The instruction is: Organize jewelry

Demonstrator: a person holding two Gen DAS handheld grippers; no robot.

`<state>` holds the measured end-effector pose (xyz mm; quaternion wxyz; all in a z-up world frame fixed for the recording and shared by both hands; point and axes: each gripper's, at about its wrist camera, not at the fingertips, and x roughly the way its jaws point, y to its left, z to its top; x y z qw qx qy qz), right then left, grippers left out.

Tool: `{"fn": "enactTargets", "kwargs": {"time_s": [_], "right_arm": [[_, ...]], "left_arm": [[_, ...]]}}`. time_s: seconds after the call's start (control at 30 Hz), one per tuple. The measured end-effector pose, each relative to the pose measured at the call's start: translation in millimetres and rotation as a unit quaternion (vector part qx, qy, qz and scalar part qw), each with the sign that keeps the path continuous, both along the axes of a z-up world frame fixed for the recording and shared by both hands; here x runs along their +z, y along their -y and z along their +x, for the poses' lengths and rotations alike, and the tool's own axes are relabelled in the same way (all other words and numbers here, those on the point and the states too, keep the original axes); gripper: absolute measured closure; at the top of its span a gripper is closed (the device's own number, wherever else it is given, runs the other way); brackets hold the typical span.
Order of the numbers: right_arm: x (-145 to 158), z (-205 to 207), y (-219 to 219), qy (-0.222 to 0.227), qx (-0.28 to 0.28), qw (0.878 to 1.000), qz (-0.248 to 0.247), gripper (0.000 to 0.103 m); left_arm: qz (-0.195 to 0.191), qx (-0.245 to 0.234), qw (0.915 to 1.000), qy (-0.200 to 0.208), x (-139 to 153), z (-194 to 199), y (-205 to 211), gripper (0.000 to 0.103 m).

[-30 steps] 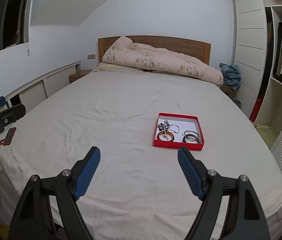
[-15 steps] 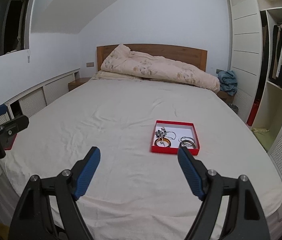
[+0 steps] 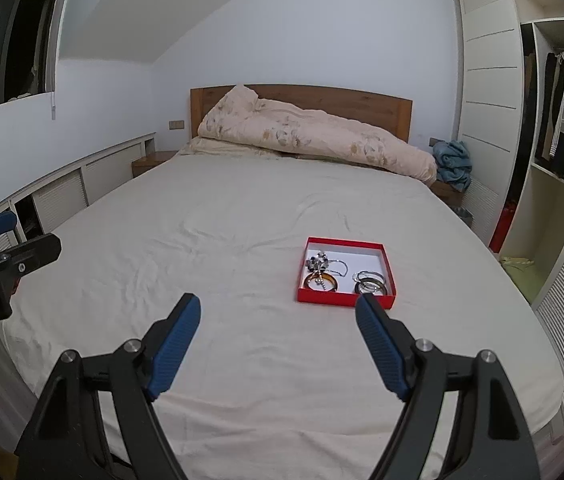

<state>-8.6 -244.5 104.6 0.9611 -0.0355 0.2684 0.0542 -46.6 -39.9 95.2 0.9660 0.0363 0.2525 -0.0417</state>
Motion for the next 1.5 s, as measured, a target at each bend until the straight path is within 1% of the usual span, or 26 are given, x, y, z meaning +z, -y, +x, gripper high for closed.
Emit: {"fn": "enactTargets", "kwargs": {"time_s": [0.67, 1.5], "right_arm": [[-11, 7, -1, -0.013, -0.002, 1.0, -0.007, 0.024], [-13, 10, 6, -0.014, -0.012, 1.0, -0.016, 0.024]], "left_arm": [[-0.008, -0.007, 0.9999, -0.012, -9, 8, -1, 0.001], [-0.004, -0.014, 0.9996, -0.024, -19, 18, 5, 0.001]]}}
